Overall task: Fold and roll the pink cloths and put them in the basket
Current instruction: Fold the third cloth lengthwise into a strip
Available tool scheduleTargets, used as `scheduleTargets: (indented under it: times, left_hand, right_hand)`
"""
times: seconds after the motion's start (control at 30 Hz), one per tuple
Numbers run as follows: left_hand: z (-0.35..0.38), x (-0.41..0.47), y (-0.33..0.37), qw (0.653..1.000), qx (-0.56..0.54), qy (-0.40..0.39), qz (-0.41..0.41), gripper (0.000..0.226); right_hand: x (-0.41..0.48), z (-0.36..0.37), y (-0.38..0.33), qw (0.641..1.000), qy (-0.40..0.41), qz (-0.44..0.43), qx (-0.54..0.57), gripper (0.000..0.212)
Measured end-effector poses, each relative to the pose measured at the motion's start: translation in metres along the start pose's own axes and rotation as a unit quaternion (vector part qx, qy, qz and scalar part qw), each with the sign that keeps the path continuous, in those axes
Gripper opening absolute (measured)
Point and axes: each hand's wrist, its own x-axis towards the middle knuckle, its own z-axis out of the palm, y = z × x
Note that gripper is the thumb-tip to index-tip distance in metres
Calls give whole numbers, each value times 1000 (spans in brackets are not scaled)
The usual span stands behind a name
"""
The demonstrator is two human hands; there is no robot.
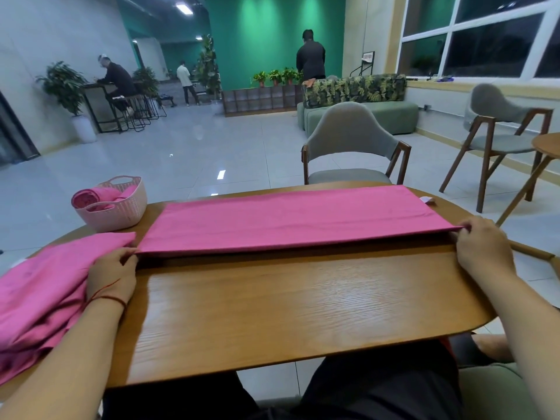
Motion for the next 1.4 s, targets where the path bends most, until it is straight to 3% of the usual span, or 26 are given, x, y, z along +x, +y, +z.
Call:
scheduleTargets:
  times: [0.17, 0.3, 0.43, 0.6, 0.87, 1.4]
  left_hand:
    - [-9, -7, 8, 993, -106, 2, -51, 21]
    - [-20, -21, 27, 958, -265, 13, -106, 21]
    - [-32, -39, 49, 937, -334, 31, -102, 28]
    - [-22, -19, 23, 963, -254, 41, -77, 24]
    - [-21, -14, 33, 952, -289, 63, -77, 22]
    - [37, 106, 66, 970, -173, 102, -135, 28]
  right_hand:
    - [4, -4, -1, 995, 25, 71, 62, 27]
    - [3, -10, 0, 991, 36, 83, 104, 27]
    - [-1, -16, -1, 985, 32, 99, 138, 28]
    - [-6, -21, -5, 976, 36, 104, 190, 34]
    - [-16, -32, -13, 943, 78, 132, 295, 31]
    - [123, 43, -50, 952, 116, 127, 252, 47]
